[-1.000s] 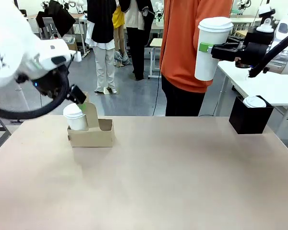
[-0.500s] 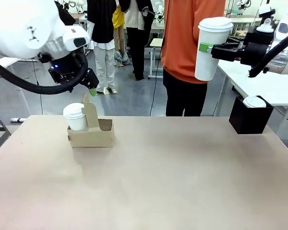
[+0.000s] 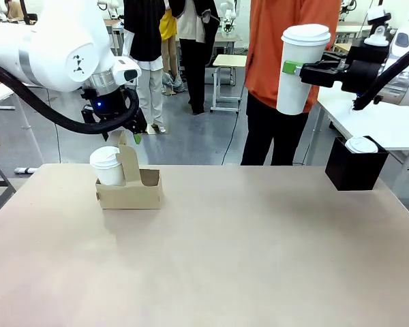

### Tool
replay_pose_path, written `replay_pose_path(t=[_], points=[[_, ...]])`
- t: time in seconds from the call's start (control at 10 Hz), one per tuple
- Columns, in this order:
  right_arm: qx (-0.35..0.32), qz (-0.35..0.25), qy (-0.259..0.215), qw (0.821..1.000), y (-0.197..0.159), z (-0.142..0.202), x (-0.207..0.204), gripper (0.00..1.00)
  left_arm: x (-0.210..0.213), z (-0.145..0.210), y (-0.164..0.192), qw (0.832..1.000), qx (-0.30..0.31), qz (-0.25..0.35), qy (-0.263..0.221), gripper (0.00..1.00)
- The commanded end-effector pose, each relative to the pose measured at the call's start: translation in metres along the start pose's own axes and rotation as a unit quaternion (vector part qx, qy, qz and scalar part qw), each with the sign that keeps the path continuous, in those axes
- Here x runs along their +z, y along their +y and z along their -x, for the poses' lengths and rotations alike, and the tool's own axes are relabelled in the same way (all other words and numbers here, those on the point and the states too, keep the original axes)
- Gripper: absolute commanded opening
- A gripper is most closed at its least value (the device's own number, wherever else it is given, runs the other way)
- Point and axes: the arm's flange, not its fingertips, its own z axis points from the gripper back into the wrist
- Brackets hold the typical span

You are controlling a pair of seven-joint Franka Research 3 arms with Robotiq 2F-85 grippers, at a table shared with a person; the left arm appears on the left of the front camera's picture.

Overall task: Pour a drink into a cup and package it in a carrier.
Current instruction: Position the Cup Carrier in the center of the table.

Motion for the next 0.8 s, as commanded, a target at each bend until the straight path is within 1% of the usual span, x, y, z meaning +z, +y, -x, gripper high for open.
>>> replay_pose_path(t=[0.0, 0.1, 0.3, 0.4, 0.5, 0.6, 0.7], points=[[0.007, 0.007, 0.001, 1.000, 0.0005, -0.0045, -0.0032, 0.80, 0.0056, -0.0023, -0.0012, 0.999, 0.024, -0.029, -0.002, 0.40], [0.007, 0.007, 0.001, 1.000, 0.0005, -0.0045, -0.0032, 0.80, 0.0075, -0.0020, -0.0009, 0.999, 0.026, -0.024, -0.003, 0.00], [0.007, 0.007, 0.001, 1.000, 0.0005, -0.0045, -0.0032, 0.80, 0.0092, -0.0019, -0.0026, 0.999, 0.027, -0.024, 0.002, 0.00], [0.007, 0.007, 0.001, 1.000, 0.0005, -0.0045, -0.0032, 0.80, 0.0089, -0.0012, -0.0038, 0.999, 0.027, -0.020, 0.005, 0.13], [0.007, 0.007, 0.001, 1.000, 0.0005, -0.0045, -0.0032, 0.80, 0.0079, -0.0006, -0.0052, 0.999, 0.027, -0.017, 0.008, 0.04], [0.007, 0.007, 0.001, 1.000, 0.0005, -0.0045, -0.0032, 0.80, 0.0071, -0.0008, -0.0061, 0.999, 0.029, -0.014, 0.011, 0.00], [0.007, 0.007, 0.001, 1.000, 0.0005, -0.0045, -0.0032, 0.80, 0.0072, -0.0013, -0.0072, 0.999, 0.029, -0.011, 0.011, 0.00]])
